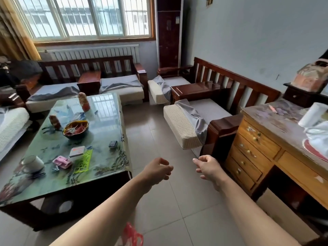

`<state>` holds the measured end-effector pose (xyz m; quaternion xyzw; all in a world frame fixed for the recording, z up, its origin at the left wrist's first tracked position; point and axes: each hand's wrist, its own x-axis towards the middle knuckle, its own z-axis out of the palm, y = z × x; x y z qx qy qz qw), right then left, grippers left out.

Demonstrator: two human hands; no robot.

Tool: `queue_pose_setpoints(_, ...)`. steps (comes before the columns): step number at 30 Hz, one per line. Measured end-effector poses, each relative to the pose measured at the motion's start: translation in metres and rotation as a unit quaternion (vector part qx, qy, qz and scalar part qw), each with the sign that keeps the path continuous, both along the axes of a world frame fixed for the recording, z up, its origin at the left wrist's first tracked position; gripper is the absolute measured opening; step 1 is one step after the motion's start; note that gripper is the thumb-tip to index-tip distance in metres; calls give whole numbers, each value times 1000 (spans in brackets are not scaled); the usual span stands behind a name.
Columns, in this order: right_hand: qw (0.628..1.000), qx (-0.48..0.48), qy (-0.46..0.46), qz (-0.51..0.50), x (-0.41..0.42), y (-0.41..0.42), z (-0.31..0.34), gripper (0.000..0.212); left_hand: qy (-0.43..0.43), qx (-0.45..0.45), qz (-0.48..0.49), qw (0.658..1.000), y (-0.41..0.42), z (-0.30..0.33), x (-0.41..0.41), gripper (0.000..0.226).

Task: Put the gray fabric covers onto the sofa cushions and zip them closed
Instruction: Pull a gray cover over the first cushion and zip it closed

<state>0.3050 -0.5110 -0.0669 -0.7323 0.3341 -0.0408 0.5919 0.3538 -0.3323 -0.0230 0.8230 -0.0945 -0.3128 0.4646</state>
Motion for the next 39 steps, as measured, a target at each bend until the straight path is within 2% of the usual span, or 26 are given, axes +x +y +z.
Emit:
queue_pose_setpoints(6,1000,-13,22,-6,129,-69,-25,37,3,-7,-14,1000,-75,-16,130,33)
queue_pose_setpoints(14,996,-32,66,-53,268,-180,-39,42,19,-1,-39,999,-189,-34,298,14)
queue_pose_setpoints(20,994,0,67,-88,371,-269,-70,41,15,-5,-52,999,-287,-54,410,8)
queue_pose_setpoints(27,990,37,93,-95,512,-366,-143,37,34,34,-56,997,-400,-120,544,9)
queue_pose_setpoints(31,984,38,129,-119,563,-399,-180,24,42,59,-74,995,-447,-165,606,15)
queue_pose_setpoints(35,975,42,158,-149,595,-418,-216,18,29,109,-143,983,-481,-222,661,25)
queue_pose_setpoints(39,965,41,188,-180,627,-430,-252,21,-23,153,-232,960,-515,-270,717,31)
